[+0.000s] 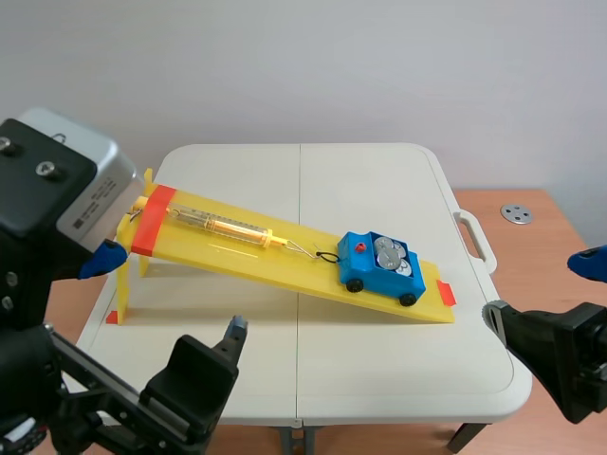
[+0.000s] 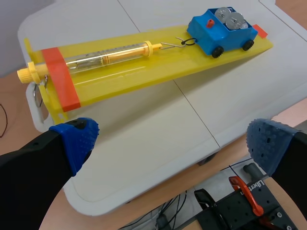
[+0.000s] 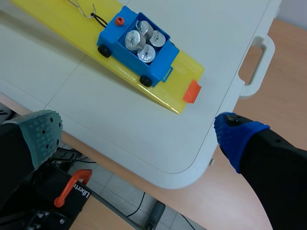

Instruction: Place the four metal weights on the blue cart on the ramp.

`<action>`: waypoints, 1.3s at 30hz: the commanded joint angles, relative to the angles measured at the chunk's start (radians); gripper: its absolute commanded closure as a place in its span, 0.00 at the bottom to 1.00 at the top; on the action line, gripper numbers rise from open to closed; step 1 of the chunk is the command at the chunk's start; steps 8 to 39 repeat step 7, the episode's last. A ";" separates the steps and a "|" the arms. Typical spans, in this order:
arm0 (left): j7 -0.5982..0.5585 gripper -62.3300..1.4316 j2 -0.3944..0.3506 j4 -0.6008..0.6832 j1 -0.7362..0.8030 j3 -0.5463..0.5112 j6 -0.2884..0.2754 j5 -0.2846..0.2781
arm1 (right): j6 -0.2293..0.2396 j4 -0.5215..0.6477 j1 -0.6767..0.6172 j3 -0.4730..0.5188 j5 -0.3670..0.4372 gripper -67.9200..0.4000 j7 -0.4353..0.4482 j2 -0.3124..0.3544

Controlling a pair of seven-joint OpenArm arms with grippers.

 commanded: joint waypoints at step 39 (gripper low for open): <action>-0.145 0.00 -0.010 0.051 -0.002 -0.018 0.040 -0.015 | -0.005 0.082 0.026 0.037 0.066 0.03 0.134 0.016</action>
